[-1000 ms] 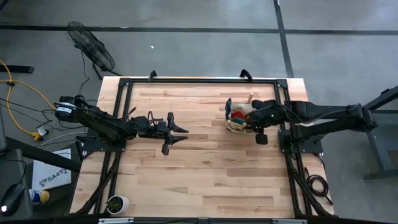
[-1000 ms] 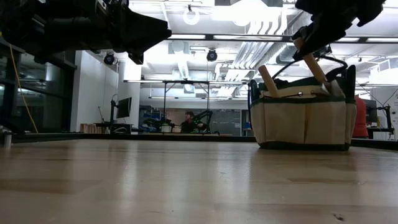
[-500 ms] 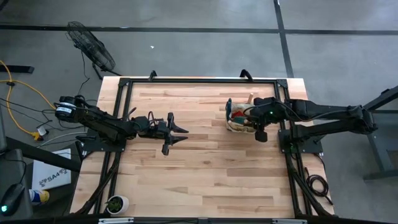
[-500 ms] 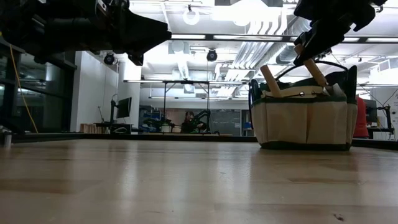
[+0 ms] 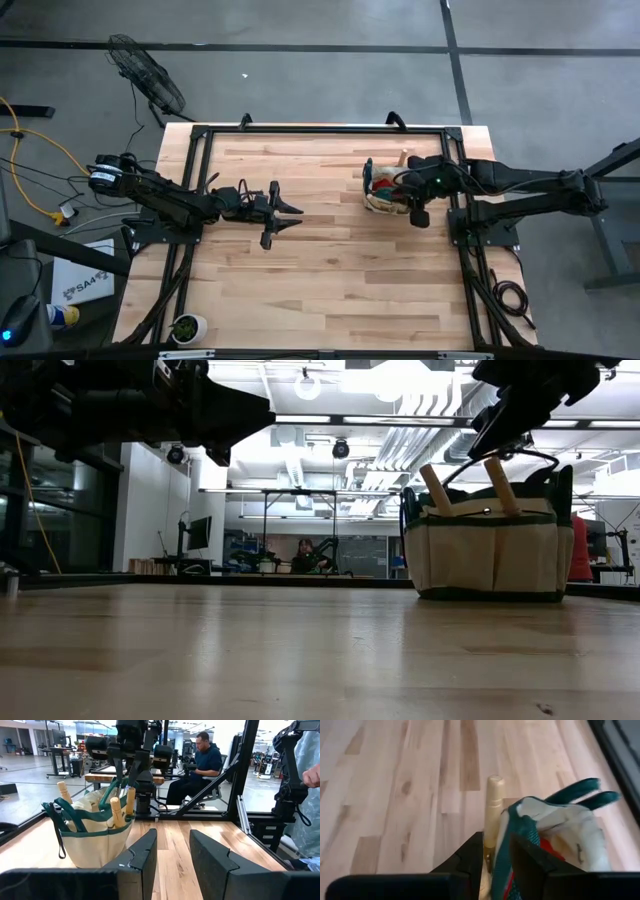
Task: Pick & Place Garden tools in Gardening bag
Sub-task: Put the trowel into the gardening bag, then return to Home Position
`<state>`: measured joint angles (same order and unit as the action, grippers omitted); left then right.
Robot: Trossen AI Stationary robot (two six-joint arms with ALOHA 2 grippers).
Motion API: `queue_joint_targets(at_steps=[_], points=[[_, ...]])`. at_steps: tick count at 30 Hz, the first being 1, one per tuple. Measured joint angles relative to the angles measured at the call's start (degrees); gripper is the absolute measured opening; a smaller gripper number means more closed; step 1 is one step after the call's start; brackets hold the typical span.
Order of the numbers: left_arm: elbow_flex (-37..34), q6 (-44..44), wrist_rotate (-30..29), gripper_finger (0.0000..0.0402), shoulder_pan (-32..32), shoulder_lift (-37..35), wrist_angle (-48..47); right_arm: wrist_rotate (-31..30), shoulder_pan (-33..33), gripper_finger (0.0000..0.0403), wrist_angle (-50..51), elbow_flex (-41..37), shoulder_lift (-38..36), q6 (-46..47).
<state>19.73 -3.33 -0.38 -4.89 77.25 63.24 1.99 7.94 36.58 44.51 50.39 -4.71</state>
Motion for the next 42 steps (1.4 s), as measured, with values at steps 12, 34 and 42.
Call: queue_joint_targets(at_steps=[12,34,42], points=[[0.0,0.0,-0.5,0.0111,0.0,0.0,0.0,-2.4,-0.1,0.0071,0.0,0.0,-7.2,1.7],[0.0,0.1,-3.4,0.0111,0.0,0.0,-0.3,-23.8,-21.0,0.0003,-0.3,0.0,3.1,11.6],[0.0,0.5,-3.6,0.0111,0.0,0.0,-0.4,-25.9,-20.6,0.0003,5.2,0.0,3.4,14.9]])
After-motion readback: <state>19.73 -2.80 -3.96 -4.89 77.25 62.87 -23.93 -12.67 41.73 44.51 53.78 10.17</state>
